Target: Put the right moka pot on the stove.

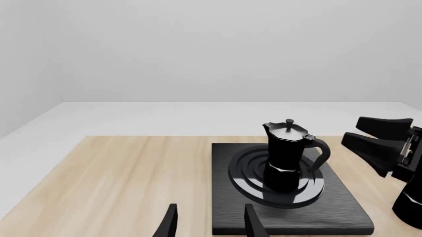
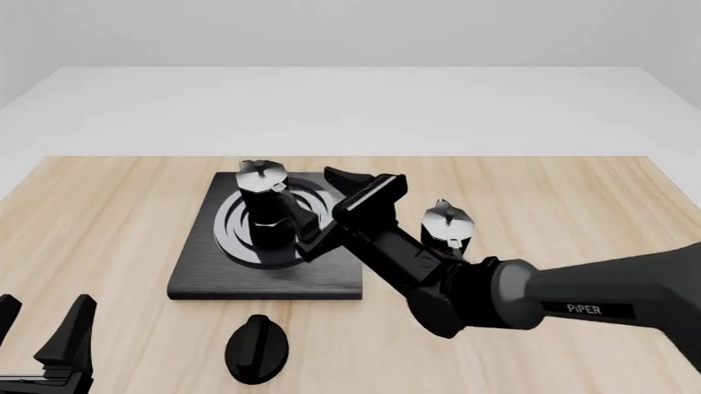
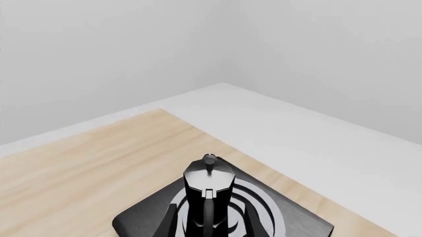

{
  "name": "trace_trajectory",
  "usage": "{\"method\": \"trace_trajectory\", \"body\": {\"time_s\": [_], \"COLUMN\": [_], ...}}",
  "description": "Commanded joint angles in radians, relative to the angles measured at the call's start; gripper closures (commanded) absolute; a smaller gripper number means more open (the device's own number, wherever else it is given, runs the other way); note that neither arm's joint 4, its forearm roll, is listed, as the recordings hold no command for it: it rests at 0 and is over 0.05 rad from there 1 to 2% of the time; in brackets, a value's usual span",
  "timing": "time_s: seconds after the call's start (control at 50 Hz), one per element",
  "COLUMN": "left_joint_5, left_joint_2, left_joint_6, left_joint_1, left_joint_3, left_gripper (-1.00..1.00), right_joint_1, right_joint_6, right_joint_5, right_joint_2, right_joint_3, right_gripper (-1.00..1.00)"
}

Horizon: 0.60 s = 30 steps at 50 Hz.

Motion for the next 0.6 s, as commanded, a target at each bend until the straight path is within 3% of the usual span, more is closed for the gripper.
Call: {"method": "trace_trajectory", "body": {"time_s": [0.02,0.3,0.6], "left_joint_5": [0.0,0.0,0.0], "left_joint_2": [0.0,0.0,0.0], "left_joint_6": [0.0,0.0,0.0], "left_joint_1": [0.0,0.0,0.0], "left_joint_3": [0.0,0.0,0.0], "left_gripper": [-1.0,-1.0,-1.0], "right_joint_1": [-0.004,-0.017,-0.019], "right_joint_6": [-0.008,-0.012,0.005], "right_joint_5": [0.04,0.137,0.213], "right_joint_2": [-0.09,-0.202,-0.405], "right_joint_3": [0.067,0.112,0.233], "right_gripper": [-1.0,-1.0,-1.0]}}
